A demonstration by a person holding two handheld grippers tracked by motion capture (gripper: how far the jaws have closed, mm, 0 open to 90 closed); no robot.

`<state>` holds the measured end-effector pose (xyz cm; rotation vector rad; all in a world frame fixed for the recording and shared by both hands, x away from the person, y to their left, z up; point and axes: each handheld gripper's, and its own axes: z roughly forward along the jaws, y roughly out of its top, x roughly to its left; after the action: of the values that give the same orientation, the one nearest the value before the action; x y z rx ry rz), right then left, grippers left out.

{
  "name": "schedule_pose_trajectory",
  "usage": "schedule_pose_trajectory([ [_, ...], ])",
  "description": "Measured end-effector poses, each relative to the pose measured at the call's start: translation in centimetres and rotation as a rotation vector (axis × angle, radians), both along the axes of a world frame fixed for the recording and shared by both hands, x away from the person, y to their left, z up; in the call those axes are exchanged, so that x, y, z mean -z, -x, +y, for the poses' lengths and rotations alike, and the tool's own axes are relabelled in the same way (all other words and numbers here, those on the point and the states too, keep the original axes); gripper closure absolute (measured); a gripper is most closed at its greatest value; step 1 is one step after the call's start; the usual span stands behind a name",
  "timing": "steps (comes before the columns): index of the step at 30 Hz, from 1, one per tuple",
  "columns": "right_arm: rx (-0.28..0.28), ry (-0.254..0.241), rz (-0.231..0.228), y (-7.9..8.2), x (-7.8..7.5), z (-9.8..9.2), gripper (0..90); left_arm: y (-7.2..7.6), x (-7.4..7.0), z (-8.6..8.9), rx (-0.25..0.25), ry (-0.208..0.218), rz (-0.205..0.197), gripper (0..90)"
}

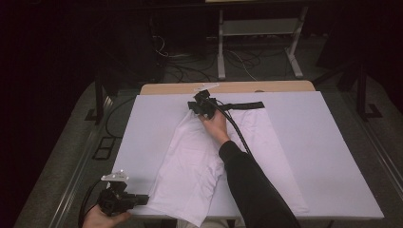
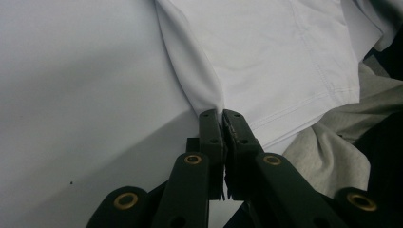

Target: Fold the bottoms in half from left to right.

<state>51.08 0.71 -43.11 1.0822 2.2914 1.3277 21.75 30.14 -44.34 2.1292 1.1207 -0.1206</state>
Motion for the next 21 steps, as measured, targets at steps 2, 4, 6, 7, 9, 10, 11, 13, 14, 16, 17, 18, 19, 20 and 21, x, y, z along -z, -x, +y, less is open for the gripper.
schedule_pose_trajectory([
  [2, 0.0, -0.001, 0.003, 0.0, -0.1, -0.1, 86.1, 0.0, -0.3, 0.1, 0.008, 0.006, -0.011, 86.4],
  [4, -0.003, -0.006, 0.003, 0.0, -0.2, -0.2, 86.0, 0.0, -0.7, 0.0, 0.013, 0.019, -0.028, 86.6],
  [6, -0.006, -0.004, 0.0, 0.1, -0.3, -0.2, 86.1, 0.1, -1.1, -0.1, 0.026, 0.024, -0.054, 86.7],
  [7, -0.008, -0.005, 0.001, 0.1, -0.4, -0.2, 86.0, 0.2, -1.4, -0.3, 0.03, 0.032, -0.066, 86.7],
  [9, -0.01, -0.003, -0.005, 0.1, -0.5, -0.3, 86.1, 0.2, -1.8, -0.6, 0.044, 0.041, -0.087, 86.7],
  [10, -0.009, -0.005, -0.003, 0.1, -0.6, -0.4, 86.1, 0.3, -2.0, -0.8, 0.052, 0.049, -0.098, 86.7],
  [11, -0.009, -0.009, -0.003, 0.1, -0.7, -0.4, 86.1, 0.3, -2.3, -1.1, 0.063, 0.048, -0.112, 86.7],
  [13, -0.01, -0.011, -0.006, 0.2, -0.9, -0.6, 86.0, 0.4, -2.6, -1.6, 0.079, 0.056, -0.127, 86.8],
  [14, -0.011, -0.01, -0.008, 0.2, -1.0, -0.6, 86.1, 0.4, -2.8, -1.9, 0.089, 0.056, -0.139, 86.7],
  [16, -0.014, -0.01, -0.01, 0.3, -1.2, -0.8, 86.1, 0.4, -3.2, -2.5, 0.111, 0.058, -0.154, 86.8],
  [17, -0.015, -0.009, -0.013, 0.3, -1.3, -0.9, 86.1, 0.4, -3.3, -2.8, 0.119, 0.062, -0.161, 86.7],
  [18, -0.013, -0.012, -0.012, 0.3, -1.4, -1.0, 86.0, 0.4, -3.5, -3.0, 0.132, 0.064, -0.167, 86.7],
  [19, -0.013, -0.013, -0.011, 0.3, -1.5, -1.2, 86.1, 0.5, -3.6, -3.3, 0.139, 0.067, -0.176, 86.8],
  [20, -0.012, -0.013, -0.013, 0.3, -1.5, -1.3, 86.0, 0.5, -3.8, -3.5, 0.155, 0.067, -0.187, 86.8],
  [21, -0.014, -0.014, -0.014, 0.3, -1.6, -1.4, 86.1, 0.5, -3.9, -3.8, 0.162, 0.072, -0.196, 86.8],
])
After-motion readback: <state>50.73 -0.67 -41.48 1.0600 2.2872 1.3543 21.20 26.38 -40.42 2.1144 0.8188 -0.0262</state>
